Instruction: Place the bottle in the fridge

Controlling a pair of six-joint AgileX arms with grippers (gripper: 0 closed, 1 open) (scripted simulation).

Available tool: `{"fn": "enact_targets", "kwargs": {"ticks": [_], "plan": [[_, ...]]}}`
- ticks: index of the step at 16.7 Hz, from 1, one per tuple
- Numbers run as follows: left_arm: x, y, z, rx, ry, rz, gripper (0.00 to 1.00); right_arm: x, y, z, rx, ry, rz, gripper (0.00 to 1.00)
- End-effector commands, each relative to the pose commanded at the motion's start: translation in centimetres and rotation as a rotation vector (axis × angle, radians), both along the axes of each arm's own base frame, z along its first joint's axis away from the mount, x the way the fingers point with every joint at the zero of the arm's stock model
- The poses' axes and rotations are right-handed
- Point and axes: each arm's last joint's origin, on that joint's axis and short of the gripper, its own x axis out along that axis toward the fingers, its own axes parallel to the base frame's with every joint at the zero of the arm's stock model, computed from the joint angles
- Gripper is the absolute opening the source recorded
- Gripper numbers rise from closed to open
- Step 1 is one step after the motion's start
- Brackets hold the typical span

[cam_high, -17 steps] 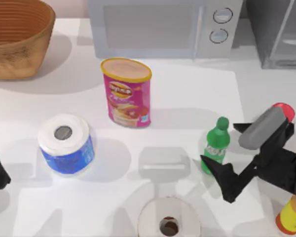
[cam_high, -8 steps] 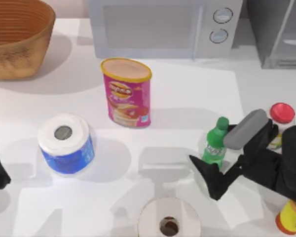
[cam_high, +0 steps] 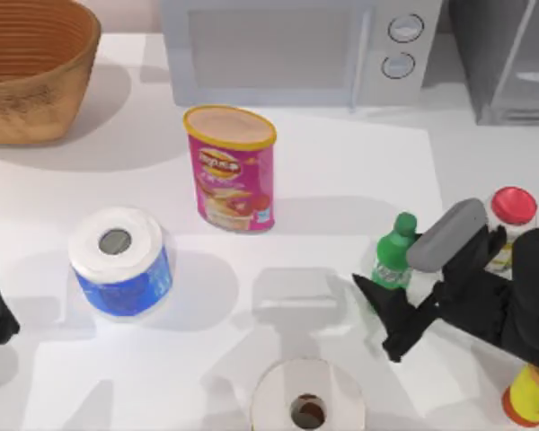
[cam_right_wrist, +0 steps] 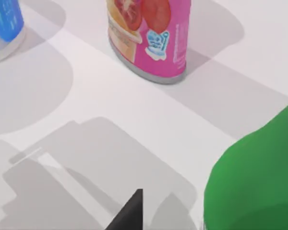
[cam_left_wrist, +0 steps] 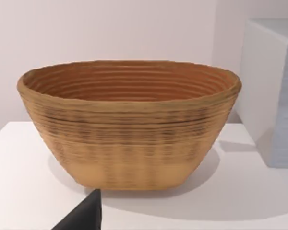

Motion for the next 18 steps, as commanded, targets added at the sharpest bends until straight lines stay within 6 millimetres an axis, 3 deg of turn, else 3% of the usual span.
{"fn": "enact_targets", "kwargs": {"ticks": [7, 18], "plan": [[0.0, 0.0, 0.0, 0.0, 0.0, 0.0, 1.0, 0.0, 0.0, 0.0, 0.0, 0.0, 0.0, 0.03], [0.0, 0.0, 0.0, 0.0, 0.0, 0.0, 1.0, -0.07, -0.05, 0.14, 0.003, 0.002, 0.009, 0.01]]}}
